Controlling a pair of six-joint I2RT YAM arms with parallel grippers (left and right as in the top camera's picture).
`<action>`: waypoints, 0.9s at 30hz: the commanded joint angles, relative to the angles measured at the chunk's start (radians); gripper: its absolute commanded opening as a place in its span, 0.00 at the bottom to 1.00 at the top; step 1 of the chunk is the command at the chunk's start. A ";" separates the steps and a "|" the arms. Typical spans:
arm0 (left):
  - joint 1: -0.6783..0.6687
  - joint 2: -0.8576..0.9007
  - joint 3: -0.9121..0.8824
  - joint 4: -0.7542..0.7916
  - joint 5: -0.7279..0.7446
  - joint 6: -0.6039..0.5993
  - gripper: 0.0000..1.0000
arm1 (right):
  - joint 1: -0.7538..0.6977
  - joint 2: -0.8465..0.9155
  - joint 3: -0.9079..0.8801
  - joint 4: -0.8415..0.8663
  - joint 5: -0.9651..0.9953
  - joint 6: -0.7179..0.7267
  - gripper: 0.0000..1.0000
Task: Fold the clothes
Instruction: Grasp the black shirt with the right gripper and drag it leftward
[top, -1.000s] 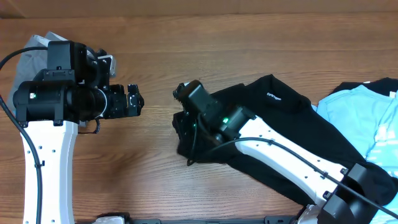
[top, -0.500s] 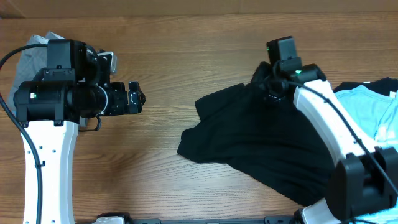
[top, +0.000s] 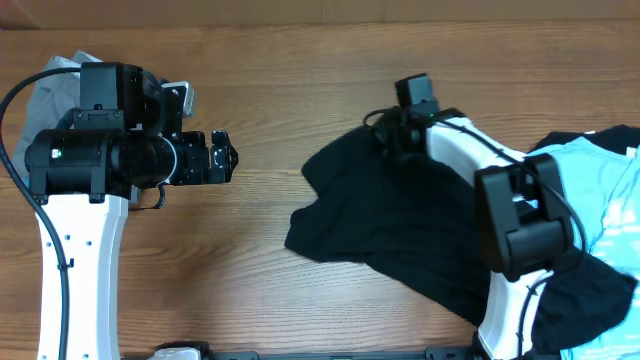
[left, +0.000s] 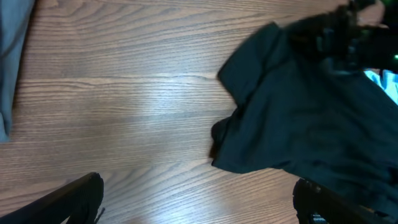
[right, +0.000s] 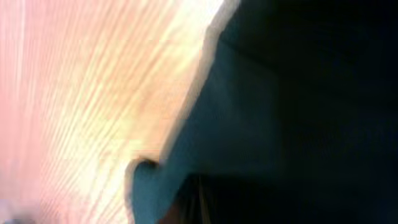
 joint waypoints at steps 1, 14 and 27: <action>-0.006 -0.002 0.023 0.001 0.008 0.039 1.00 | 0.145 0.161 -0.024 0.200 -0.146 0.066 0.04; -0.006 0.000 0.022 -0.008 -0.047 0.045 1.00 | 0.317 0.039 0.130 0.301 -0.161 -0.304 0.15; -0.100 0.191 -0.203 0.214 0.090 0.047 0.04 | -0.062 -0.399 0.247 -0.400 -0.121 -0.570 0.22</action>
